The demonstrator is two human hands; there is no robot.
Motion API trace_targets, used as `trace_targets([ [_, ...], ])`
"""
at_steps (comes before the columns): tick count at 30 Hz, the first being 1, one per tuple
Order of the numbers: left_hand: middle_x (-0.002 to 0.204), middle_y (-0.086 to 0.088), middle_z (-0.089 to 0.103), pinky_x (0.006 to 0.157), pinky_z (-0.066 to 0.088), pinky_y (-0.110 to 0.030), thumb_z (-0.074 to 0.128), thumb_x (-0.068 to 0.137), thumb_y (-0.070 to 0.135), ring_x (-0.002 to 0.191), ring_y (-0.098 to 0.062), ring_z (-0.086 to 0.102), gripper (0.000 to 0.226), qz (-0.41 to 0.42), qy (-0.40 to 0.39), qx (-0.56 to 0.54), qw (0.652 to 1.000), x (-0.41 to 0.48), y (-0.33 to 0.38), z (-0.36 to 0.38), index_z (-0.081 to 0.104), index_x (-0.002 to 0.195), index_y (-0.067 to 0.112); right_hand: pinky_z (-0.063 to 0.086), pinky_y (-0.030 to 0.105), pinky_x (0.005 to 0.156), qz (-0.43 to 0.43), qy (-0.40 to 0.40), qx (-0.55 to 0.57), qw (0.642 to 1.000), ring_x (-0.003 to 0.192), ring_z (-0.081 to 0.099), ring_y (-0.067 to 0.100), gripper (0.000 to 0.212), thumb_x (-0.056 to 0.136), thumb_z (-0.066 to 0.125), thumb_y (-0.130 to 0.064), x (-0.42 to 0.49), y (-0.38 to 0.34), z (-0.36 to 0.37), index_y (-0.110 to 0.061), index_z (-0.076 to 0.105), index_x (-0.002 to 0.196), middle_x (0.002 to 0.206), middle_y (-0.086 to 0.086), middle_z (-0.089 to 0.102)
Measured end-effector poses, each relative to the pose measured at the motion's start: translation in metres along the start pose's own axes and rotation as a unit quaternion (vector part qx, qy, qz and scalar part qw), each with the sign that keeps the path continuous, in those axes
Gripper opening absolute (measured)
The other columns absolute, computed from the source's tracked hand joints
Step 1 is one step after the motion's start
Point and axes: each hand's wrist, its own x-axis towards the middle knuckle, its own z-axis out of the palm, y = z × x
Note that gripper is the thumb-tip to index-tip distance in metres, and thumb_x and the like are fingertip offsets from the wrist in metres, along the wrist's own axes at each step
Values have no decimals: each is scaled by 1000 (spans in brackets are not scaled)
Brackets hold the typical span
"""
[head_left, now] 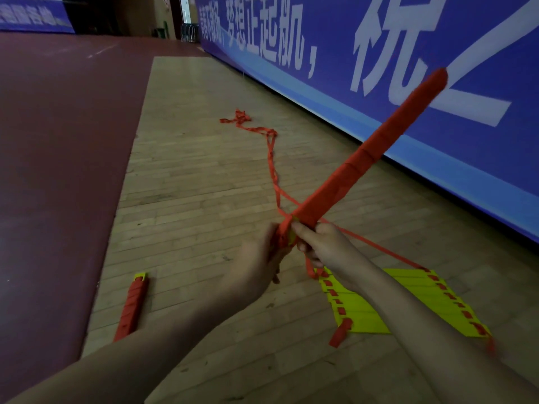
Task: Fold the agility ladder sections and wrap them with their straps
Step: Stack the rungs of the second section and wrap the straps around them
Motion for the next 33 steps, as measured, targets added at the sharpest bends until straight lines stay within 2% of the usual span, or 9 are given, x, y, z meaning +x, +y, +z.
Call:
trace_targets([
  [3,72,8,55,55,53,-41,50,98,22,60,-19,63,23,54,20,127,990,-2,-2,-1,49,119,12,25,16,36,8,-12,18,1000,37,34,1,22,99,49,-21,-5,-5,2,-8,55,82,61,4,48],
  [8,107,-14,64,65,52,-49,44,100,22,81,-41,64,34,78,39,248,965,-2,-3,-1,44,132,12,28,20,42,92,-42,133,986,48,38,8,17,97,43,-20,-7,-14,0,-13,56,90,67,5,58],
  [13,87,-4,68,34,42,-25,57,81,8,53,-23,64,42,176,49,392,902,-2,-18,0,43,120,14,26,19,42,109,-15,87,990,48,37,7,31,96,48,-43,-3,-9,0,-17,59,83,66,5,59],
  [16,85,-2,68,32,38,-21,36,79,13,55,-19,63,40,211,49,437,873,-5,-23,7,45,118,13,27,16,36,128,31,68,989,40,35,4,22,96,54,-28,1,4,2,-10,59,85,65,8,59],
  [19,87,-1,68,32,38,-22,36,81,13,57,-19,64,36,215,36,436,873,-5,-22,9,47,116,14,27,15,34,168,45,105,979,36,34,3,13,96,53,-20,3,9,1,-10,59,91,57,4,59],
  [22,94,-2,69,38,47,-28,57,86,12,61,-23,66,34,173,1,396,902,-3,-22,8,53,119,17,26,15,34,180,62,128,973,34,32,4,16,94,52,-15,3,7,-1,-10,57,79,47,0,55],
  [25,126,1,61,69,56,-41,55,94,22,93,-25,67,43,106,-49,335,935,1,-19,2,48,136,26,26,15,35,168,73,124,975,34,32,4,25,91,50,-10,4,4,-4,-14,51,67,38,-5,46],
  [30,152,14,32,95,47,-28,54,94,12,127,-14,48,67,124,-135,314,932,-1,-25,-6,25,149,35,41,21,49,136,50,98,984,47,45,4,26,90,50,-6,7,7,-9,-15,53,66,48,-5,48],
  [33,147,3,38,95,47,-28,54,92,4,122,-21,53,54,140,-85,269,949,3,-31,-13,44,141,27,46,21,48,121,-14,49,991,56,46,9,23,91,49,-5,5,6,-15,-15,55,71,52,-5,51],
])
